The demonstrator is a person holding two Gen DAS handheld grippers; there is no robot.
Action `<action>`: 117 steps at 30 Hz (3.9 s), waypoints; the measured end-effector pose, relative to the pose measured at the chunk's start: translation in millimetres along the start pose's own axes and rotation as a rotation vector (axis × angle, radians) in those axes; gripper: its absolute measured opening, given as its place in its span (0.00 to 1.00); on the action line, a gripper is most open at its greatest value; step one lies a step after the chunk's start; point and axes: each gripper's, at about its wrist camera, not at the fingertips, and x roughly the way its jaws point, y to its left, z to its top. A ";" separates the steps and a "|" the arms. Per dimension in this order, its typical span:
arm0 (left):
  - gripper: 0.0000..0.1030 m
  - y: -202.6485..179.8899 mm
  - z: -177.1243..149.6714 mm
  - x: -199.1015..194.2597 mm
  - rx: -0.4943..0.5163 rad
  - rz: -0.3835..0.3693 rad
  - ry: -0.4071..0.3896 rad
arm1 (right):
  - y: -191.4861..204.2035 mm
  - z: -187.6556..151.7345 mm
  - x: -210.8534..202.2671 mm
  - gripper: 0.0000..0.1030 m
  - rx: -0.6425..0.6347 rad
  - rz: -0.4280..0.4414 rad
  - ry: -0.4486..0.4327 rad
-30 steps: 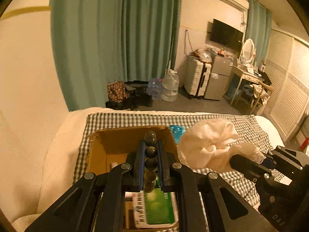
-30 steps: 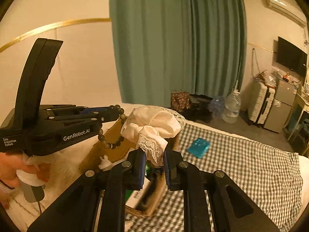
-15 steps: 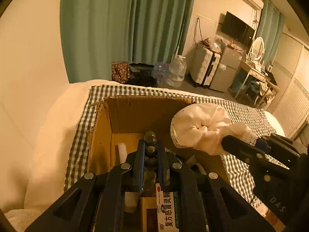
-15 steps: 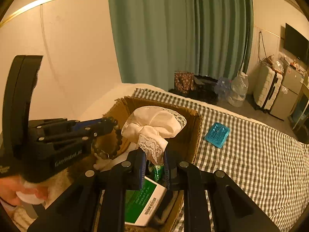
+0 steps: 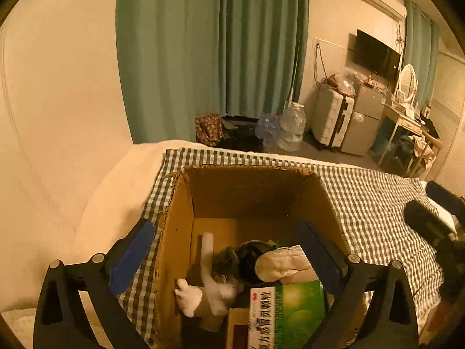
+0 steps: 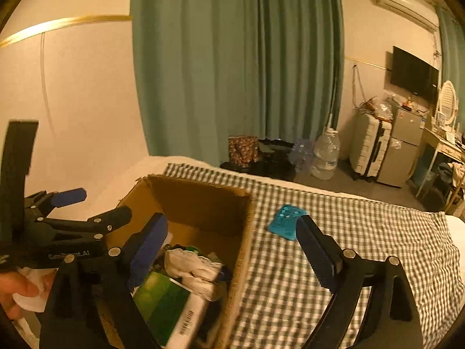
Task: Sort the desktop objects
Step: 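Carry the bracelet and lace cloth over the cardboard box and open both tools, then move the left tool to the blue blister pack and grasp it, then carry the blister pack to the cardboard box and open the left tool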
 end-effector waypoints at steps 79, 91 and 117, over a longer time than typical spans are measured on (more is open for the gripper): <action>1.00 -231.1 -24.5 324.8 -0.076 0.106 0.176 | -331.7 -128.2 140.0 1.00 0.311 -0.089 0.179; 0.19 -220.9 -27.5 305.6 -0.039 0.189 0.122 | -344.3 -125.2 115.5 1.00 0.361 -0.107 0.149; 0.07 -221.6 -33.7 62.6 -0.073 -0.036 -0.011 | -293.8 -89.6 -6.3 1.00 0.370 -0.107 0.096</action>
